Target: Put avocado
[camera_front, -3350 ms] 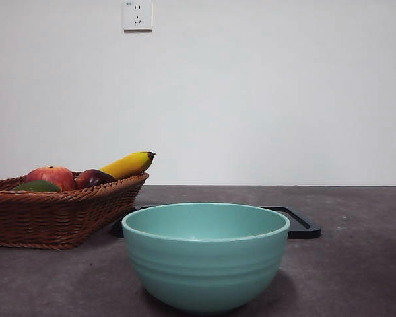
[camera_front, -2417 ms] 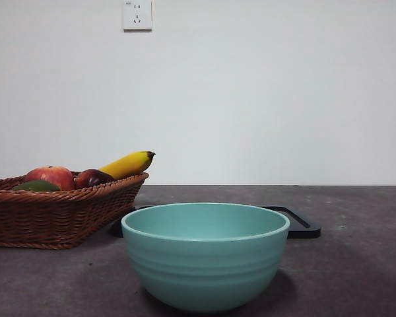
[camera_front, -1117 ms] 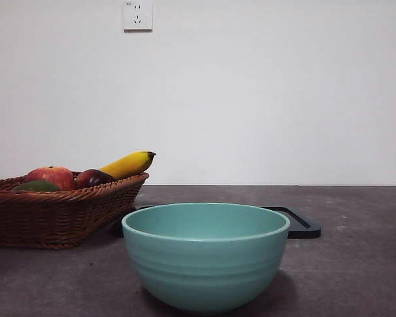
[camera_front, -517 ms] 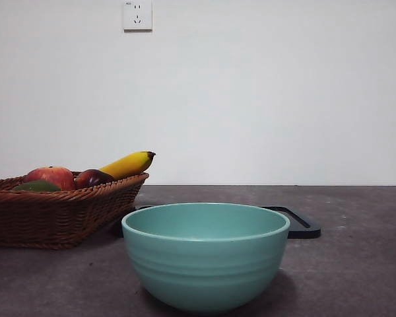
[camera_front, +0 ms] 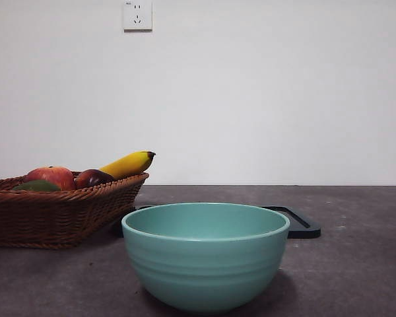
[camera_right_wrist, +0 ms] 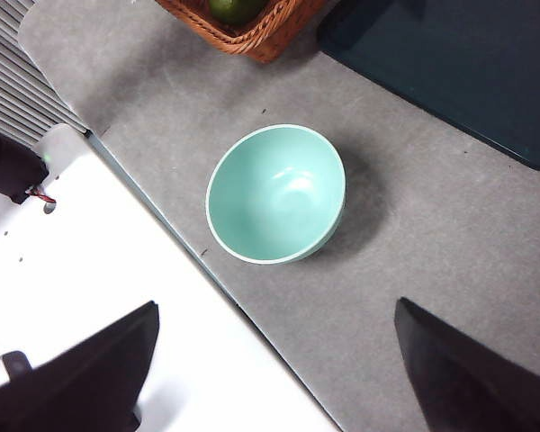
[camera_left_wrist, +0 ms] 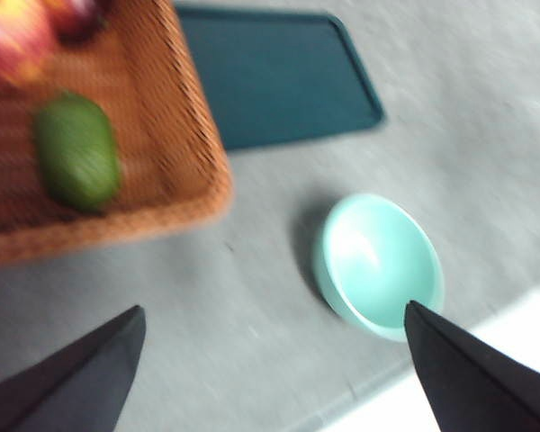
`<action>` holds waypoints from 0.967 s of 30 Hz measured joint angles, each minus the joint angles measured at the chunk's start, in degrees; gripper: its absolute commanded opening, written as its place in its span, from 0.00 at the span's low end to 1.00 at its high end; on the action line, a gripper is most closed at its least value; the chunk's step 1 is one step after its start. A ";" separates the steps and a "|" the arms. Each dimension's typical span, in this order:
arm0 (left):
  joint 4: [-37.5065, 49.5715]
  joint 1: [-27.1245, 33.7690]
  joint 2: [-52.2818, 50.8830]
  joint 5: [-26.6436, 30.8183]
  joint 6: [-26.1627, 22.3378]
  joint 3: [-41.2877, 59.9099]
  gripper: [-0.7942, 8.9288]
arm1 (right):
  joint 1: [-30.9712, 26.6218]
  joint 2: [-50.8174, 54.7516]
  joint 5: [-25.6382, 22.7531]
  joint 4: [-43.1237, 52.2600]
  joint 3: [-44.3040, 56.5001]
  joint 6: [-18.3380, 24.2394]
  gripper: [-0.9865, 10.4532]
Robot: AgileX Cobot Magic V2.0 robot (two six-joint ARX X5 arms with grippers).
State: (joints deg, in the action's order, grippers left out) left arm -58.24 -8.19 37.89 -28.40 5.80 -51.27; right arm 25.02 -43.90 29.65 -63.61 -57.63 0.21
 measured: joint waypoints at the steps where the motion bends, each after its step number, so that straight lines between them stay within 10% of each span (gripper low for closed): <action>1: 0.96 0.02 0.63 0.22 0.26 0.00 0.56 | 0.00 0.00 0.00 0.00 0.00 0.00 0.45; 29: 16.81 -7.10 43.39 24.20 -1.62 -10.19 0.55 | 0.00 -0.17 -0.04 0.96 -0.02 0.00 0.45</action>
State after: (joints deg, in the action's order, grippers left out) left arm -41.43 -15.29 81.28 -4.21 4.19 -61.45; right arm 25.02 -44.07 29.61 -62.65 -57.65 0.21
